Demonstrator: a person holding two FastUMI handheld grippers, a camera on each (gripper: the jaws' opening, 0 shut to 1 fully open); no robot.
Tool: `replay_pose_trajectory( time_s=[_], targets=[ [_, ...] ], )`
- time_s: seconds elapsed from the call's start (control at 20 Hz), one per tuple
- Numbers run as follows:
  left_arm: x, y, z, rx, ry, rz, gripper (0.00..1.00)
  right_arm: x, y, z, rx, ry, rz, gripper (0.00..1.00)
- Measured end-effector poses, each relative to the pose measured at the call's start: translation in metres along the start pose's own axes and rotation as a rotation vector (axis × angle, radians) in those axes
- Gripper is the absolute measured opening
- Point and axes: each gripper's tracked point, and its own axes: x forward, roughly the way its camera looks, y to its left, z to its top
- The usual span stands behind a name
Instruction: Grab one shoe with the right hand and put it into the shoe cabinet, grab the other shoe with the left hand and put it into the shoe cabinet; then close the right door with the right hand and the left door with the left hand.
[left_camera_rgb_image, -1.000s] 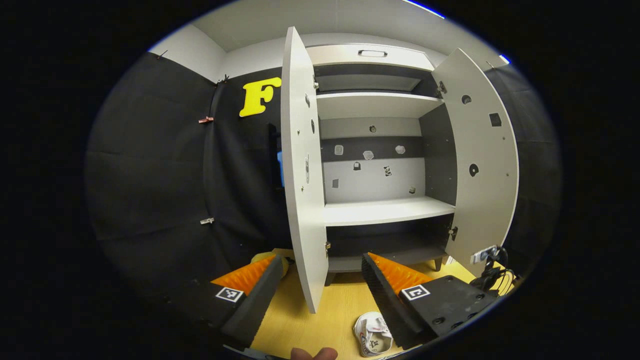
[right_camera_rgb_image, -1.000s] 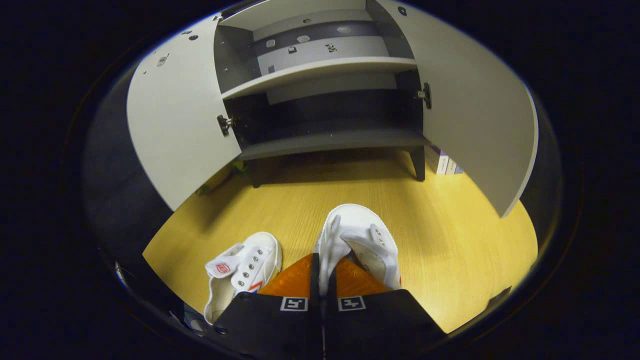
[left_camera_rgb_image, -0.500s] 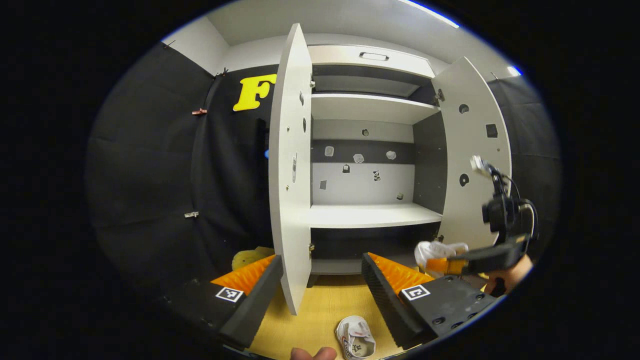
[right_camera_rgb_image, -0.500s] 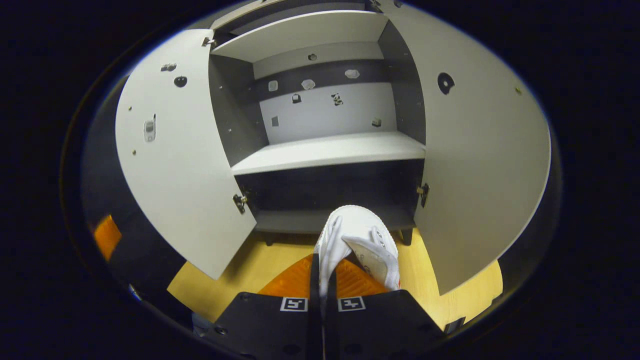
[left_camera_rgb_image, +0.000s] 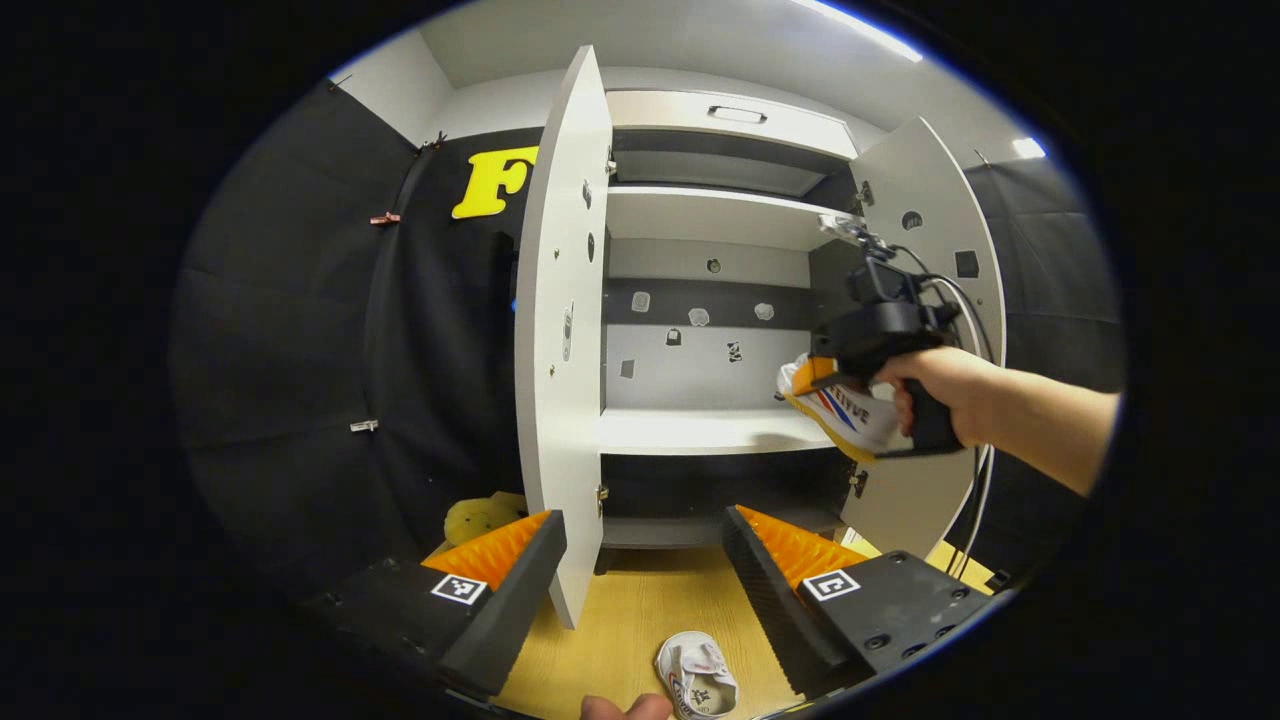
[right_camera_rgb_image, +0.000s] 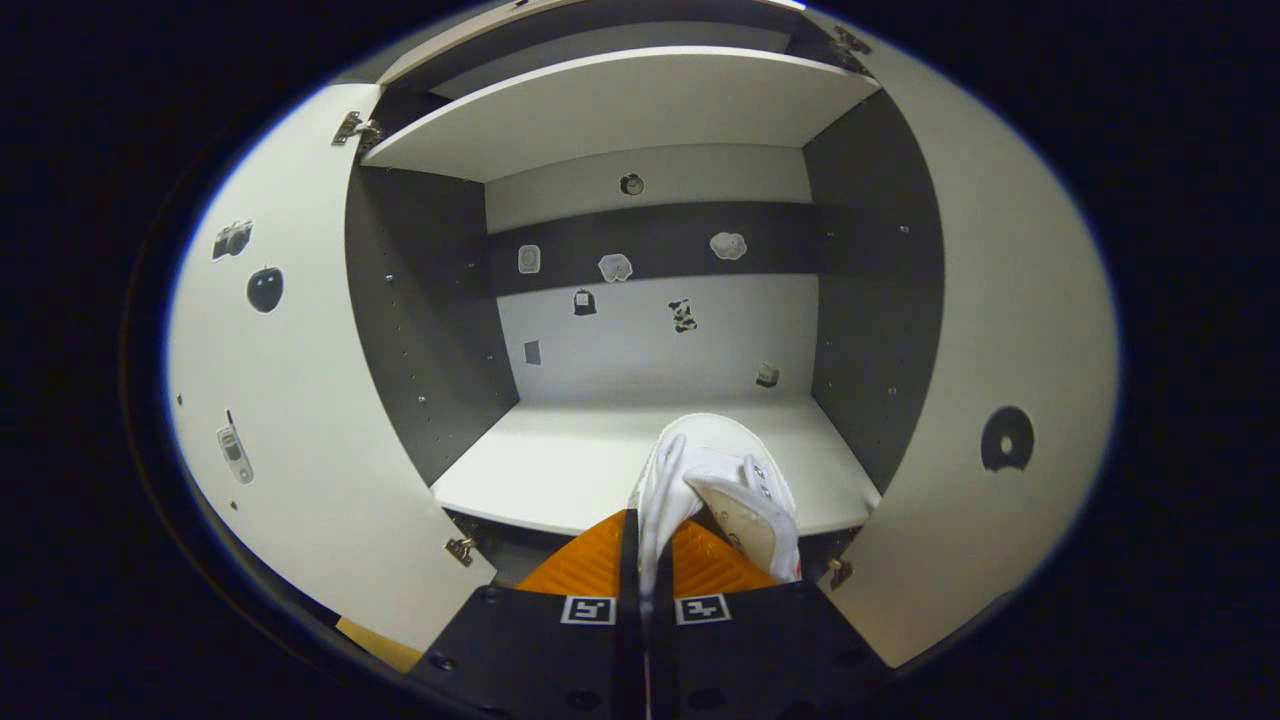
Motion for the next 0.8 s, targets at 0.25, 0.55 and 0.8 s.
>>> replay_pose_trajectory(
  time_s=[0.25,0.55,0.8],
  targets=[
    [0.008,0.006,0.001,-0.024,0.005,0.019,0.99,0.087,-0.035,0.012,-0.072,0.037,-0.069,0.07],
    [0.01,0.001,-0.002,-0.05,0.003,0.018,0.99,0.173,-0.077,0.012,-0.13,0.126,-0.153,0.07],
    [0.014,0.003,-0.011,-0.05,0.031,0.042,0.98,0.21,-0.092,0.0,-0.19,0.184,-0.19,0.07]
  ],
)
